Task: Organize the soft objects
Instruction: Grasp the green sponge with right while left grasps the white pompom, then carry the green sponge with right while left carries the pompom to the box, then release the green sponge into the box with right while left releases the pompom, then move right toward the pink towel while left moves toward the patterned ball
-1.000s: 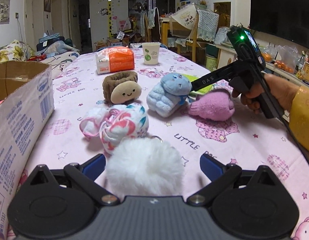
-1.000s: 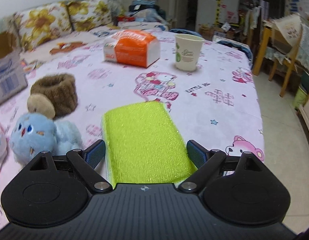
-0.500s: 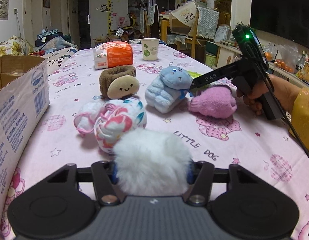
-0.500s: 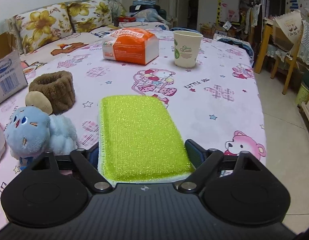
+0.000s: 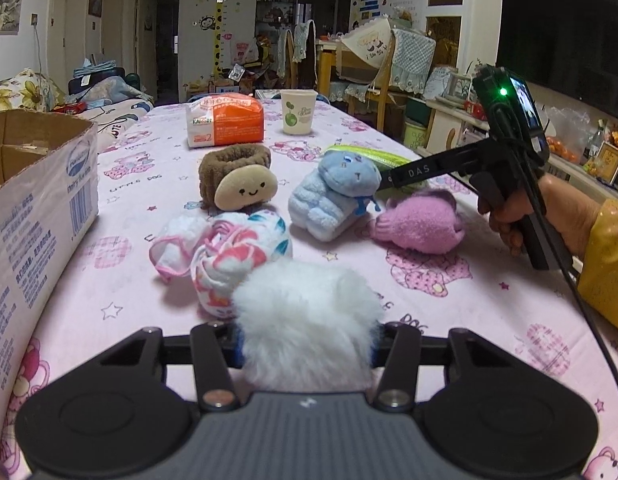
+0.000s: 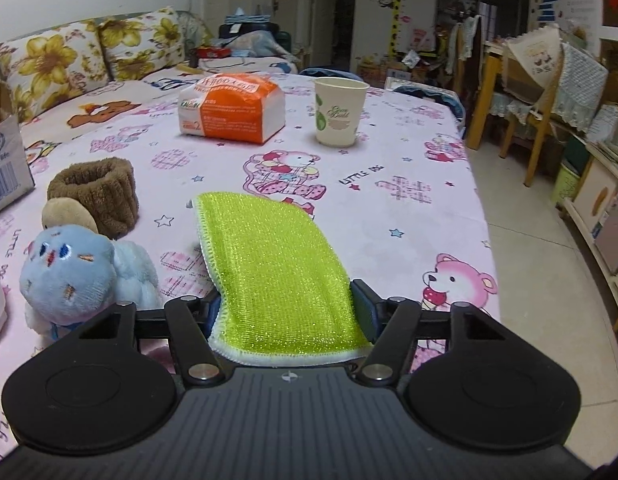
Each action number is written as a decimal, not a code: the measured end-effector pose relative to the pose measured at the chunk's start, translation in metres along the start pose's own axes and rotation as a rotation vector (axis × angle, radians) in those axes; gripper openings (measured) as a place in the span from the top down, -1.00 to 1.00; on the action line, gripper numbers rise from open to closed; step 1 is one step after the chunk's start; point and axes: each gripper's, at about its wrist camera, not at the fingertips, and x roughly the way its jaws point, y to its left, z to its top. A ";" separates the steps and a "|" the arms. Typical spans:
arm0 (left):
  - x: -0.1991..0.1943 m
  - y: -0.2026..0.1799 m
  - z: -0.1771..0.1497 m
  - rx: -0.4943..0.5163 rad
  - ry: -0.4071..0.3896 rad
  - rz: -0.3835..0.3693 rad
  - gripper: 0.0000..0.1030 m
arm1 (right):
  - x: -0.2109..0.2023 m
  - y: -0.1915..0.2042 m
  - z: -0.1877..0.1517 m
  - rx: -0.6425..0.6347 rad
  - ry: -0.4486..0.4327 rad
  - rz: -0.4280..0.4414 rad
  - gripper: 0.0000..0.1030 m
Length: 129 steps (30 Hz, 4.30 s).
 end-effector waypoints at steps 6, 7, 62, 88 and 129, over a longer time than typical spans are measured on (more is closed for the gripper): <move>-0.006 0.004 0.003 -0.018 -0.032 0.001 0.06 | -0.008 0.008 -0.002 0.016 -0.019 -0.068 -0.29; -0.006 0.005 0.004 -0.023 -0.040 0.002 0.06 | -0.011 0.009 -0.001 0.020 -0.025 -0.078 -0.19; -0.127 0.137 0.034 -0.440 -0.489 0.279 0.05 | -0.106 0.198 0.043 0.260 -0.201 0.315 0.43; -0.136 0.189 0.021 -0.579 -0.428 0.502 0.03 | -0.039 0.310 0.100 0.012 -0.205 0.306 -0.50; -0.130 0.133 0.030 -0.290 -0.489 0.448 -0.98 | -0.130 0.186 0.024 0.341 -0.344 0.036 -1.00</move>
